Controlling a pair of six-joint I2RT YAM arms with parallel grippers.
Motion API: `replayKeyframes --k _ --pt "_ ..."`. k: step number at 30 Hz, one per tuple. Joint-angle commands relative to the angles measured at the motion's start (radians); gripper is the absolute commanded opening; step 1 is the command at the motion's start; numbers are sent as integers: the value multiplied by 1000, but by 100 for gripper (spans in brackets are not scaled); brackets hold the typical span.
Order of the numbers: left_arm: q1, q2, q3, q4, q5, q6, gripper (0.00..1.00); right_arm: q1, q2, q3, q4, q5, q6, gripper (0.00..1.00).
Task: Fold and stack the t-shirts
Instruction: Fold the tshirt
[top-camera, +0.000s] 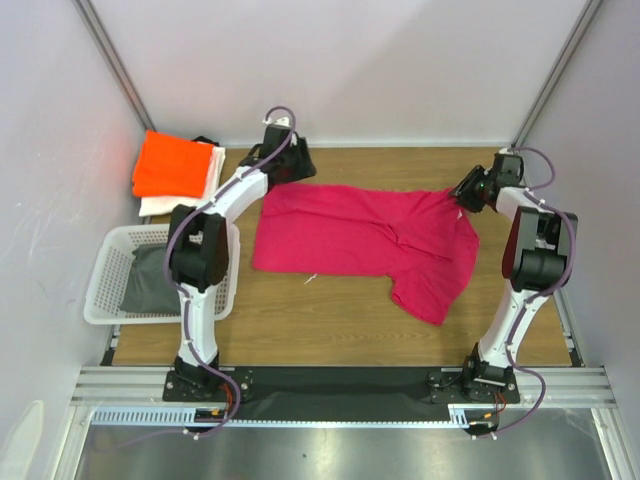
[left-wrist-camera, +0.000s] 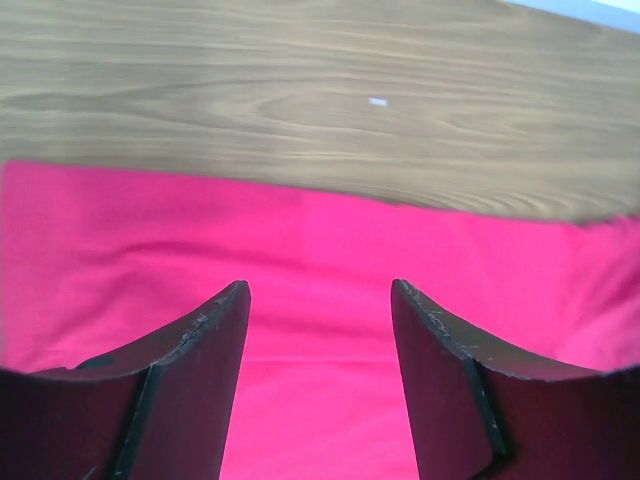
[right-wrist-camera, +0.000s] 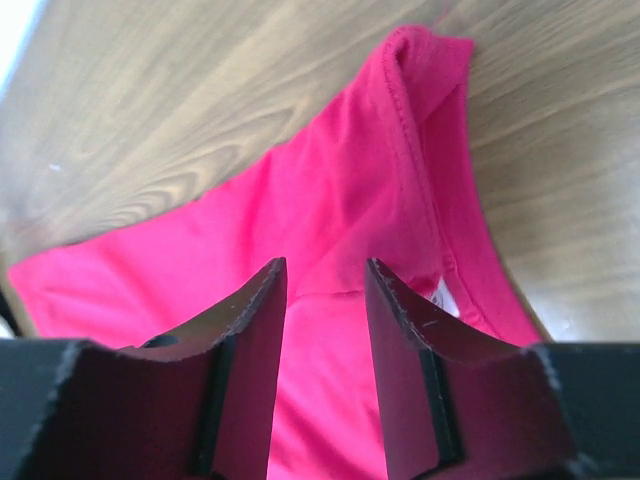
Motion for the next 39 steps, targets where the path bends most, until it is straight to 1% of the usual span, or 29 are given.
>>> replayKeyframes --k 1,7,12,17,20,24,27,28,32,34,35,39 --pt "20 29 -29 -7 40 -34 64 13 57 75 -12 40 -26 41" --pt "58 50 -61 -21 29 -63 63 3 159 182 -80 115 -69 41" --pt "89 55 -97 -24 20 -119 62 -27 229 273 -104 137 -84 41" --pt "119 53 -123 -21 -1 -125 61 -43 292 353 -118 138 -104 41" --pt "126 68 -115 -24 2 -119 61 -43 320 380 -109 134 -113 41" --pt "124 101 -88 -36 5 -105 60 -38 355 441 -124 91 -121 41" --pt "124 111 -84 -45 -1 -96 60 -29 346 446 -111 79 -133 41" --pt "126 113 -84 -49 -33 -94 60 -27 343 455 -108 74 -138 42" --pt "124 108 -86 -72 -79 -74 59 -24 338 518 -143 57 -152 43" --pt "124 102 -87 -76 -96 -62 56 -23 328 535 -161 48 -152 43" --pt "124 99 -87 -79 -127 -54 56 -23 321 535 -160 49 -155 43" --pt "121 79 -72 -111 -168 27 56 -24 321 544 -173 57 -173 44"
